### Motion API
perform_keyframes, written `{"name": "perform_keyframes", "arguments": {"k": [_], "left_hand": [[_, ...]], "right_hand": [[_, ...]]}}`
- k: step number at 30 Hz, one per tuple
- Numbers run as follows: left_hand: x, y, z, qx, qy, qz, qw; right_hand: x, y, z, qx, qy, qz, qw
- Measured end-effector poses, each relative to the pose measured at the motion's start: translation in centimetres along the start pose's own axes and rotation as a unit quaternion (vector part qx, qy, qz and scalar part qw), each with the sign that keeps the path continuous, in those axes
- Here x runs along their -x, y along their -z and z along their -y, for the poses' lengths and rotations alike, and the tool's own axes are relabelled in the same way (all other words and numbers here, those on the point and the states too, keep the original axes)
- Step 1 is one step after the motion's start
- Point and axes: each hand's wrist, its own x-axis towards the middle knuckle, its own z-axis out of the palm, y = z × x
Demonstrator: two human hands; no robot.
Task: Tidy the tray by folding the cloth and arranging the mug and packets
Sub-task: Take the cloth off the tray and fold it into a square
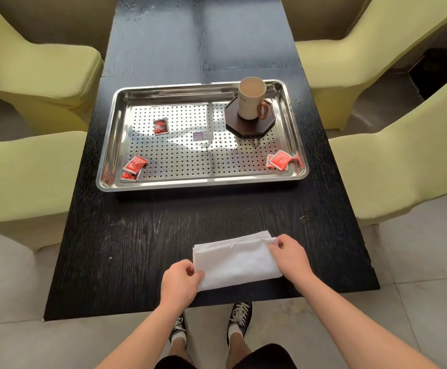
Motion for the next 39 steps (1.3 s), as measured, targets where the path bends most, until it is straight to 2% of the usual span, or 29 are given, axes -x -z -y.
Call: {"name": "perform_keyframes", "arguments": {"k": [6,15,22,28,31,34,36,37,39], "left_hand": [[-0.3,-0.1,-0.2,0.048,0.036,0.013,0.998],[-0.5,-0.7,-0.5,0.007,0.058,-0.025,0.998],[0.0,-1.1,-1.2,-0.057,0.083,-0.061,0.993],[0.3,-1.6,-1.5,-0.085,0.061,-0.078,0.991],[1.0,-1.6,-1.3,-0.105,-0.007,-0.118,0.987],[1.6,-1.9,-0.3,-0.184,-0.189,-0.130,0.956],[1.9,-2.5,0.2,-0.230,-0.289,-0.113,0.922],[2.0,-2.9,0.4,-0.248,-0.320,-0.099,0.909],[1.9,-3.8,0.5,-0.289,-0.334,-0.059,0.895]], "right_hand": [[-0.4,0.0,0.0,0.025,0.018,-0.020,0.999],[-1.7,-0.5,1.0,0.128,0.025,-0.024,0.991],[-1.6,-0.7,1.1,0.112,0.026,-0.042,0.992],[-1.6,-0.7,1.0,0.122,0.033,-0.050,0.991],[-1.0,0.0,1.3,0.074,0.025,-0.056,0.995],[0.9,0.8,1.0,0.003,0.060,-0.156,0.986],[3.1,0.2,1.3,-0.095,0.088,-0.176,0.976],[4.2,-0.7,1.7,-0.183,0.075,-0.138,0.970],[6.1,-3.0,2.8,-0.365,0.021,-0.004,0.931]]}}
